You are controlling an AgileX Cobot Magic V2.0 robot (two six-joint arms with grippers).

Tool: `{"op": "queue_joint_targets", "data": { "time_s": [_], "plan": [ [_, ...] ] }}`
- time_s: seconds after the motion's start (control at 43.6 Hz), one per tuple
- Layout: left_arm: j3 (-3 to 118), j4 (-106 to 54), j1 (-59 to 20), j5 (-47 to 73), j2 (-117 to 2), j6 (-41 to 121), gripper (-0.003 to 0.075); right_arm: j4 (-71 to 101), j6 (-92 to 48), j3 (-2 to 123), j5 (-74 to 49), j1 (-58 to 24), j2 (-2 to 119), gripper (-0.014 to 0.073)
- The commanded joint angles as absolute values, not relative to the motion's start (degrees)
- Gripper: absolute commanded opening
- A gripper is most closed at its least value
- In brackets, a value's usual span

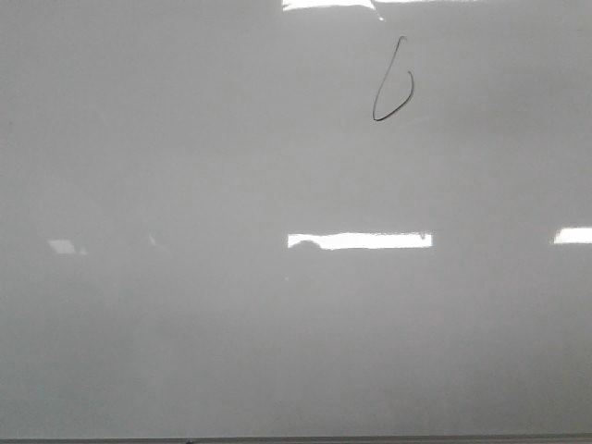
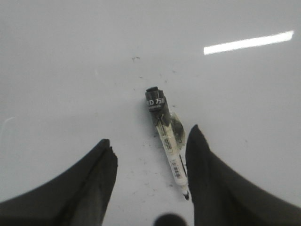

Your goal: Write number 6 on whiteboard

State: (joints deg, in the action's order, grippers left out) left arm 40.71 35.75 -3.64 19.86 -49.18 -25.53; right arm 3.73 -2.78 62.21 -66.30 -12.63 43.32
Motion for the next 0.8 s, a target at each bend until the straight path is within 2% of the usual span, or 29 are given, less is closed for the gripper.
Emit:
{"op": "queue_joint_targets", "data": {
  "time_s": [0.0, 0.115, 0.206, 0.481, 0.665, 0.733, 0.779],
  "plan": [
    [46.45, 32.62, -10.01, 32.12, -45.97, -25.1, 0.0336, 0.96, 0.0, 64.1, -65.63, -12.37, 42.77, 0.0528],
    [52.46, 23.29, -18.32, 47.6, -44.16, -18.96, 0.0336, 0.96, 0.0, 62.85, -63.96, -12.37, 40.89, 0.0528],
    [55.02, 17.44, -23.79, 53.55, -43.25, -14.08, 0.0336, 0.96, 0.0, 60.92, -62.93, -12.37, 38.37, 0.0528],
    [55.3, 13.03, -34.14, 54.47, -40.8, -13.43, 0.0336, 0.96, 0.0, 53.53, -58.14, -12.37, 28.96, 0.0528],
    [55.3, 13.14, -35.3, 53.16, -40.8, -13.43, 0.0331, 0.96, 0.0, 51.32, -56.49, -12.37, 24.2, 0.0528],
    [55.3, 13.24, -35.3, 52.71, -40.8, -13.43, 0.0299, 0.96, 0.0, 50.98, -56.17, -12.37, 23.29, 0.0514],
    [55.3, 13.24, -35.3, 52.71, -40.8, -13.43, 0.0264, 0.96, -0.31, 50.98, -56.34, -12.37, 23.29, 0.0471]
  ]
}}
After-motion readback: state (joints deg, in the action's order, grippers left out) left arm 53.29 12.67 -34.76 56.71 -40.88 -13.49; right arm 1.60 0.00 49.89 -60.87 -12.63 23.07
